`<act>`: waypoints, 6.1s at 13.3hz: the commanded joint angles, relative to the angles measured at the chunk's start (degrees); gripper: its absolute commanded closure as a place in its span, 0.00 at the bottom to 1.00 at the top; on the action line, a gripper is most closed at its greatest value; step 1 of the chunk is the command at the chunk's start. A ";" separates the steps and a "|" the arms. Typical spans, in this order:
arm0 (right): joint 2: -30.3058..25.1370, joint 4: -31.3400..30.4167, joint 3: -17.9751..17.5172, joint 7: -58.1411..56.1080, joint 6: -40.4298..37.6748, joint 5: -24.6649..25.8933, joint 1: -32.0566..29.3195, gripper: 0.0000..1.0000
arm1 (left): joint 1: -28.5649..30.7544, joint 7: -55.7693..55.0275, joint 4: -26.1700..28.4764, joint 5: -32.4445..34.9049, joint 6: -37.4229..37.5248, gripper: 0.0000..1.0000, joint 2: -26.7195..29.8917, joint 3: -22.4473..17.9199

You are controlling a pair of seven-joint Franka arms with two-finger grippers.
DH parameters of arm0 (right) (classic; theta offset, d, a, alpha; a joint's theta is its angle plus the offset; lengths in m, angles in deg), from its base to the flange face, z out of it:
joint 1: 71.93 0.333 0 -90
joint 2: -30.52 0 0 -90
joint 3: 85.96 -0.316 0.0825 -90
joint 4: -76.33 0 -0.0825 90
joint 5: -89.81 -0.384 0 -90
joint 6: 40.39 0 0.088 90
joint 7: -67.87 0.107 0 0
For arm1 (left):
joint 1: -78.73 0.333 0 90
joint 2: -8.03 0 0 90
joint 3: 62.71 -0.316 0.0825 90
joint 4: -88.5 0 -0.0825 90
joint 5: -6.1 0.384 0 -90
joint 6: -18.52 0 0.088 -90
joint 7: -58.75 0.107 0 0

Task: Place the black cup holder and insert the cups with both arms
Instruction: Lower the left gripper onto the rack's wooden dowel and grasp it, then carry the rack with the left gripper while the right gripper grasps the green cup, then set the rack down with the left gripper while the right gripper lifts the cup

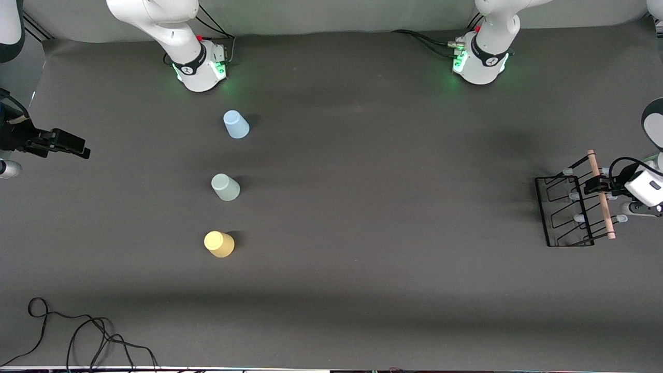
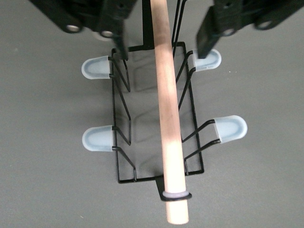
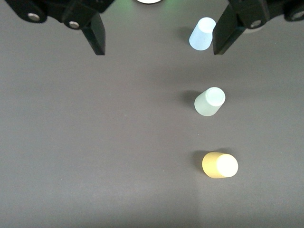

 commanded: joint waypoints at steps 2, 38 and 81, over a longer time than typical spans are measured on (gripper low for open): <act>-0.28 0.41 0.03 -0.41 -0.84 0.90 0.10 0.00 | 0.27 0.51 0.21 -0.58 -0.26 1.00 1.03 0.13; -0.90 -4.77 -0.41 10.02 4.76 -4.03 4.82 0.00 | -56.24 -76.84 -47.16 1.88 18.56 1.00 -18.30 16.92; 4.55 -29.32 -0.50 31.11 33.10 -11.49 23.03 1.00 | -17.98 -26.06 -37.85 2.15 42.56 0.00 0.77 6.41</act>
